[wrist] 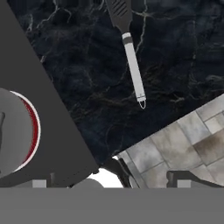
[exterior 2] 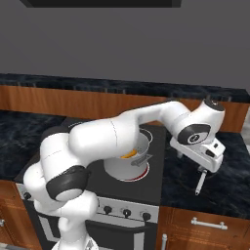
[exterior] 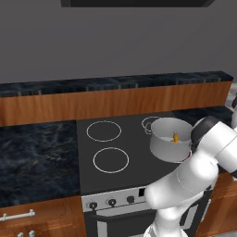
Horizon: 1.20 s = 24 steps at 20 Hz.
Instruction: Put the potato and carrot in the pot. Retrieve the spatula and lightly stir the vegetables in the pot.
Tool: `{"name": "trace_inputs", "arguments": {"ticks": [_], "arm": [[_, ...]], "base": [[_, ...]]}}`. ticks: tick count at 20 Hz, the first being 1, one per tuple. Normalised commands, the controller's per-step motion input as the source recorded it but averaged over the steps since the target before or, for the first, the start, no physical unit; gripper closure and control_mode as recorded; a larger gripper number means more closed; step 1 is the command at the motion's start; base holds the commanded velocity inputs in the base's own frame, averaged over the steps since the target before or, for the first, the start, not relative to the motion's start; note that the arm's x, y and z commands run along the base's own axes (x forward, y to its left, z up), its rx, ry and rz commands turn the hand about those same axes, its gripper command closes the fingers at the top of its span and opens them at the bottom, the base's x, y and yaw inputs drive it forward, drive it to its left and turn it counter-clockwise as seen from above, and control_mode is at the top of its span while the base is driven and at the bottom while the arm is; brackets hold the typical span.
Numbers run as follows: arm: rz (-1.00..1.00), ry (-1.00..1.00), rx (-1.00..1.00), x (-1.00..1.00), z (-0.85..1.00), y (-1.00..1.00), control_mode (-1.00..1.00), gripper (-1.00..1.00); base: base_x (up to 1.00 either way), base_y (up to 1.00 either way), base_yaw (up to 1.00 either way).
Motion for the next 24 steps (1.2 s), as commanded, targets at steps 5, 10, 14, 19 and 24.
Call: {"name": "trace_inputs", "arguments": {"ticks": [5,10,14,19,24], "arm": [[0.15,0.08,-0.01,0.05,-0.29,-0.02,-1.0,-1.0],[0.25,-0.05,0.0,0.1,-0.74,-0.05,-1.0,-1.0],[0.25,-0.08,0.01,0.01,-0.32,-0.16,-1.0,-1.0],[0.27,0.0,0.0,0.21,-0.11,-0.27,-1.0,-1.0],[0.25,0.0,0.0,0.32,-0.12,-0.2,-1.0,-1.0]], "base": [[0.0,0.0,0.0],[0.0,0.0,0.0],[0.0,0.0,0.0],[0.0,0.0,0.0],[0.0,0.0,0.0]]}}
